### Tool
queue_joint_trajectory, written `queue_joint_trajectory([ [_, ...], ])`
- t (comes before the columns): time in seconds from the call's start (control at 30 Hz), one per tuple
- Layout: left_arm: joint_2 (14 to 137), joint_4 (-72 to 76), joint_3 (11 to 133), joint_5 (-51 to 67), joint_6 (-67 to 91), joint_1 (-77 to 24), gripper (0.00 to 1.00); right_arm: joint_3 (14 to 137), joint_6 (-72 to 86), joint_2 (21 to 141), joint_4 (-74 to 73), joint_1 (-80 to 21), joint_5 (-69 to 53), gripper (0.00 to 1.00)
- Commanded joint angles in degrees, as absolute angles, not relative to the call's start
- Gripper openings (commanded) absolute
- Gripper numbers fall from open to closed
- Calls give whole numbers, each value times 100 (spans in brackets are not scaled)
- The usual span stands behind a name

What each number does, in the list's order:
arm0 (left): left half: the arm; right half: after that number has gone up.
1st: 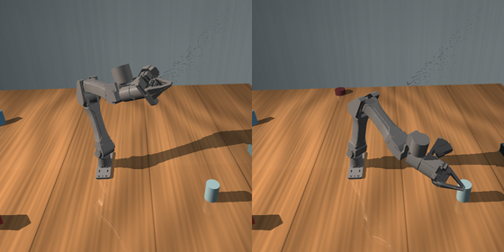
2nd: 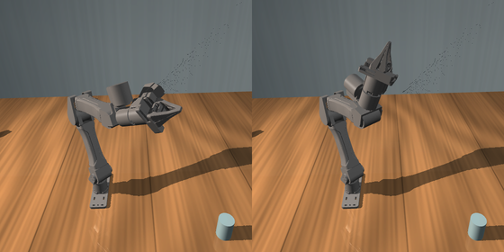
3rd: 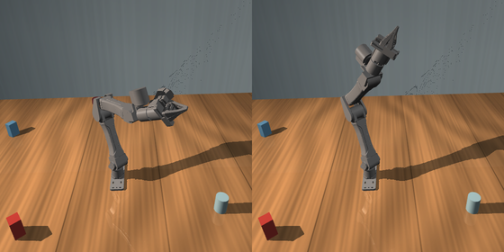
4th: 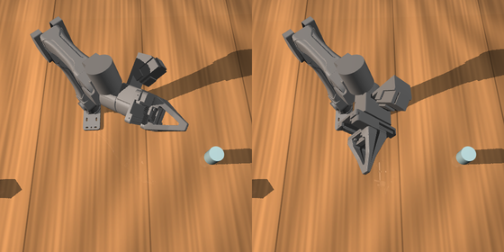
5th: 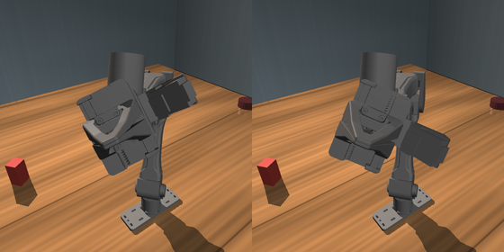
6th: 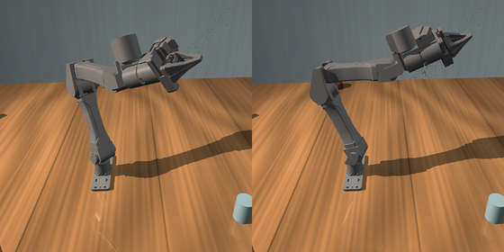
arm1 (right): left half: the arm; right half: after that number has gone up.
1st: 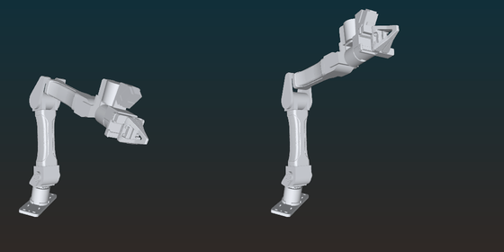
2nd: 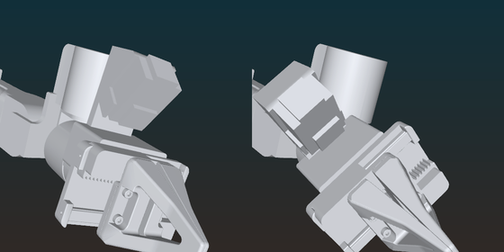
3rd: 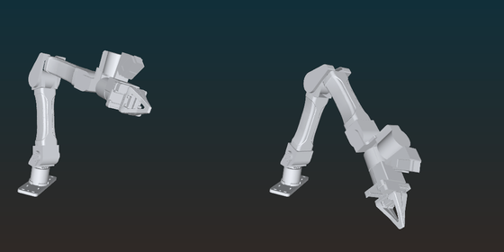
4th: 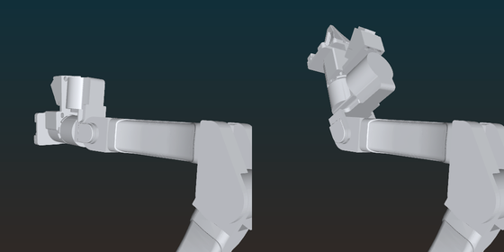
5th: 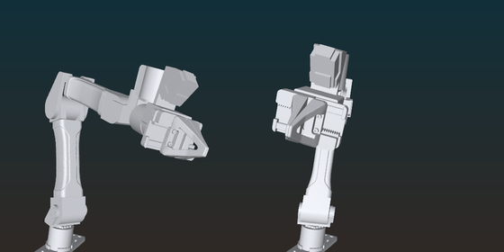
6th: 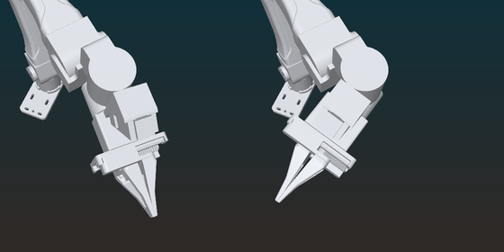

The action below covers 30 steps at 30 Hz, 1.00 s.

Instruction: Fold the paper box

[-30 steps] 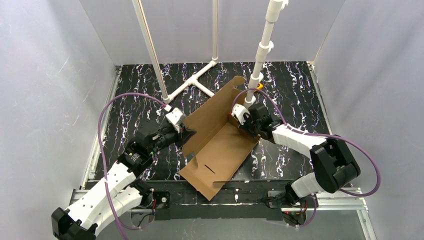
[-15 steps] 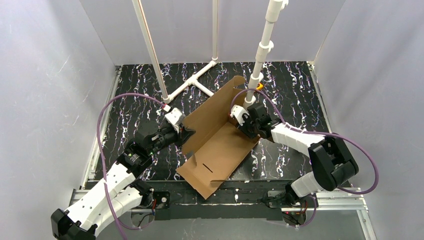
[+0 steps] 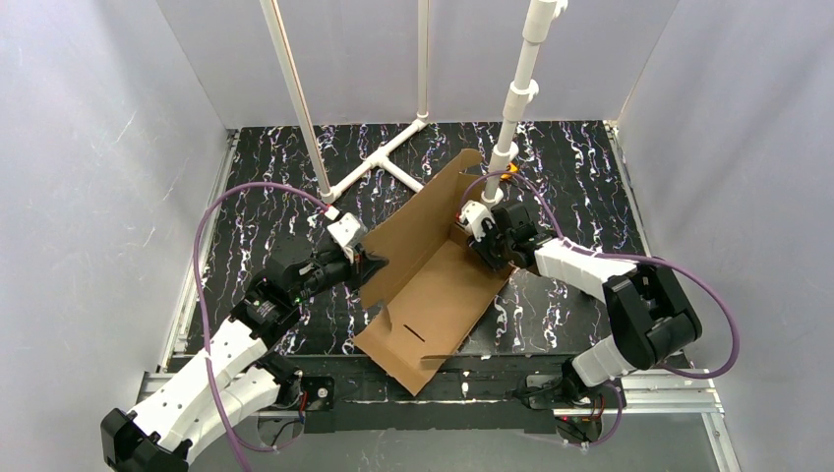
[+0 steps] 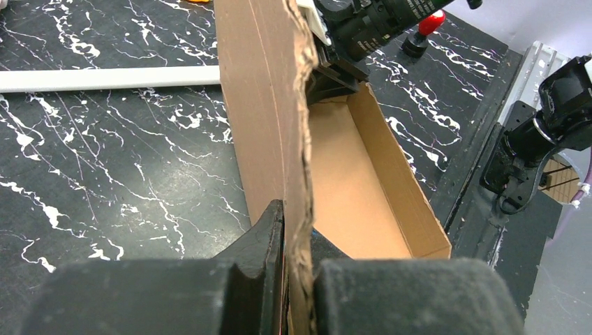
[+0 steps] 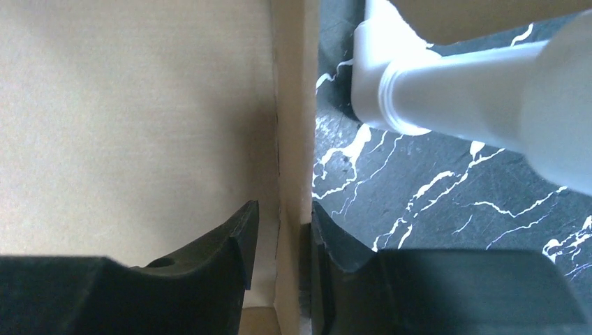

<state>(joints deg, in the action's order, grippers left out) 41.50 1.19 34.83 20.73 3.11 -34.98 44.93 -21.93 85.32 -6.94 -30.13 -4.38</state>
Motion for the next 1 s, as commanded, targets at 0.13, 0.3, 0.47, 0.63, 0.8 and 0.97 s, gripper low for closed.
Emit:
queue_joint_trajectory([
  [0.13, 4153, 404, 3747, 2517, 369, -3506, 0, 4416, -1542, 8915, 368, -3043, -219, 23],
  [0.3, 4028, 358, 3719, 2110, 377, -3505, 0, 4327, -1586, 8885, 458, -3194, 644, 1],
  [0.47, 3843, 360, 3631, 1642, 327, -3498, 0, 4297, -1631, 8765, 303, -3199, 410, 1],
  [0.63, 3899, 260, 3700, 1744, 170, -3490, 0, 4404, -1699, 8788, 186, -3191, 85, 24],
  [0.8, 3873, 155, 3741, 1742, 107, -3489, 0, 4481, -1738, 8642, 163, -3176, 35, 39],
  [0.97, 3789, 29, 3774, 1684, 34, -3489, 0, 4489, -1819, 8342, 78, -2989, -190, 51],
])
